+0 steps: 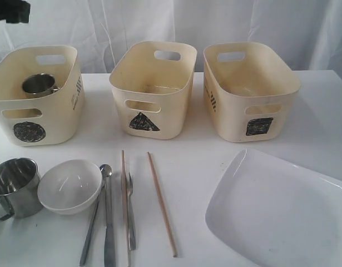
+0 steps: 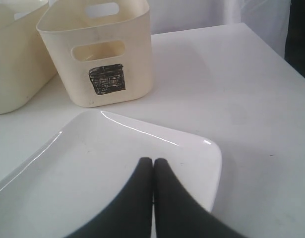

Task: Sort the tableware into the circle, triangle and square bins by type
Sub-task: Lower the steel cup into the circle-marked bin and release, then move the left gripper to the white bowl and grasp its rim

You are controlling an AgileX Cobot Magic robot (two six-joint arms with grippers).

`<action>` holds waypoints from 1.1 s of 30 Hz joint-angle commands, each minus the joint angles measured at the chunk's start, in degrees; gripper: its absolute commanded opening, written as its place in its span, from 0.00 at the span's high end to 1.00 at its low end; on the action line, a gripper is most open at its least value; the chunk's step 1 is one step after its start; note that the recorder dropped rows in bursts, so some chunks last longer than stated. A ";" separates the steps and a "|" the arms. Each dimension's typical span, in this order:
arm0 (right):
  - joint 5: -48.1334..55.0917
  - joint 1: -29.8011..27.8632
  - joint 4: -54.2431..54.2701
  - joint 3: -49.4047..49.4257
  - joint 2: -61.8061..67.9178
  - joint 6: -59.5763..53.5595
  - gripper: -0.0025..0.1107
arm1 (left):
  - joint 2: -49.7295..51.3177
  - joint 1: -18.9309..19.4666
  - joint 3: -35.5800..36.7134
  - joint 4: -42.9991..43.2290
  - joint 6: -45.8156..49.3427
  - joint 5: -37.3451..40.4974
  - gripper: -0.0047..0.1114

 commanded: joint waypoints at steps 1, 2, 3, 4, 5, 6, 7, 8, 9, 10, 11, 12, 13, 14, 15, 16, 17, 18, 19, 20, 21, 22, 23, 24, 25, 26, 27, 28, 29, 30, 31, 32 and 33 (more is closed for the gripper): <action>-0.87 0.31 -0.12 -0.17 -0.28 0.32 0.98 | -8.58 -0.15 -0.91 -0.30 -0.34 12.03 0.30; -0.87 0.31 -0.12 -0.17 -0.28 0.32 0.98 | -9.91 -0.15 -0.91 -0.14 -0.34 14.37 0.31; -0.87 0.31 -0.12 -0.17 -0.28 0.32 0.98 | -11.75 -0.15 -0.91 0.44 -0.53 18.01 0.33; -0.87 0.31 -0.12 -0.17 -0.28 0.32 0.98 | -13.00 -0.15 -0.91 1.06 -0.62 20.55 0.35; -0.87 0.31 -0.12 -0.17 -0.28 0.32 0.98 | -14.42 -0.15 -0.91 1.74 -0.72 23.72 0.38; -0.87 0.31 -0.12 -0.17 -0.28 0.32 0.98 | -15.95 -0.15 -0.91 2.46 -0.72 26.64 0.42; -0.87 0.31 -0.12 -0.17 -0.28 0.32 0.98 | -16.95 -0.15 -0.91 2.74 -0.72 29.13 0.46; -0.87 0.31 -0.12 -0.17 -0.28 0.32 0.98 | -18.11 -0.15 -0.80 3.14 -0.72 31.45 0.50; -0.87 0.31 -0.12 -0.17 -0.28 0.32 0.98 | -19.15 -0.15 -0.80 3.42 -0.72 33.84 0.56; -0.87 0.31 -0.12 -0.17 -0.28 0.32 0.98 | -19.92 -0.15 -0.80 3.42 -0.72 35.78 0.62; -0.87 0.31 -0.12 -0.17 -0.28 0.32 0.98 | -20.81 -0.15 -0.80 3.42 -1.25 38.32 0.69; -0.87 0.31 -0.12 -0.17 -0.28 0.32 0.98 | -21.58 -0.15 -0.80 3.52 -2.06 40.90 0.77; -0.87 0.31 -0.12 -0.17 -0.28 0.32 0.98 | -22.12 -0.21 -0.80 3.52 -2.49 42.86 0.83; -0.87 0.31 -0.12 -0.17 -0.28 0.32 0.98 | -22.72 -0.21 -0.32 3.52 -3.04 45.01 0.91; -0.87 0.31 -0.12 -0.17 -0.28 0.32 0.98 | -23.31 -0.21 0.54 3.52 -3.30 46.76 0.96; -0.87 0.31 -0.12 -0.17 -0.28 0.32 0.98 | -23.82 -0.21 1.52 3.52 -3.51 46.76 0.96; -0.87 0.31 -0.12 -0.17 -0.28 0.32 0.98 | -24.19 -0.21 3.08 3.52 -3.91 46.76 0.96; -0.87 0.31 -0.12 -0.17 -0.28 0.32 0.98 | -24.21 -0.21 4.95 3.69 -4.04 46.76 0.96; -0.87 0.31 -0.12 -0.17 -0.28 0.32 0.98 | -24.21 -0.21 7.10 4.13 -4.35 46.76 0.96; -0.87 0.31 -0.12 -0.17 -0.28 0.32 0.98 | -24.21 -0.21 9.57 4.40 -4.35 46.76 0.96; -0.87 0.31 -0.12 -0.17 -0.28 0.32 0.98 | -24.21 -0.21 12.32 4.64 -4.35 46.76 0.96; -0.87 0.31 -0.12 -0.17 -0.28 0.32 0.98 | -23.96 -0.21 15.38 4.76 -4.35 46.76 0.96; -0.87 0.31 -0.12 -0.17 -0.28 0.32 0.98 | -23.94 -0.21 17.97 4.76 -4.43 46.76 0.96; -0.87 0.31 -0.12 -0.17 -0.28 0.32 0.98 | -23.67 -0.21 21.38 4.76 -4.76 44.55 0.96; -0.87 0.31 -0.12 -0.17 -0.28 0.32 0.98 | -23.42 -0.21 24.70 4.30 -4.86 42.15 0.96; -0.87 0.31 -0.12 -0.17 -0.28 0.32 0.98 | -23.28 -0.21 27.29 3.71 -4.86 40.59 0.96; -0.87 0.31 -0.12 -0.17 -0.28 0.32 0.98 | -22.89 -0.21 30.30 2.85 -4.74 39.28 0.96; -0.87 0.31 -0.12 -0.17 -0.28 0.32 0.98 | -22.67 -0.21 32.78 1.84 -3.83 38.83 0.96; -0.87 0.31 -0.12 -0.17 -0.28 0.32 0.98 | -22.41 -0.21 34.88 1.08 -2.43 38.55 0.96; -0.87 0.31 -0.12 -0.17 -0.28 0.32 0.98 | -22.29 -0.21 36.56 0.43 -1.07 38.09 0.96; -0.87 0.31 -0.12 -0.17 -0.28 0.32 0.98 | -22.29 -0.21 38.00 0.17 0.03 37.10 0.96; -0.87 0.31 0.01 -0.17 -0.28 0.34 0.98 | -22.29 -0.21 38.91 0.05 0.43 35.93 0.96; -0.87 0.31 0.01 -0.17 -0.28 0.34 0.98 | -22.29 -0.21 39.76 0.05 0.82 34.25 0.96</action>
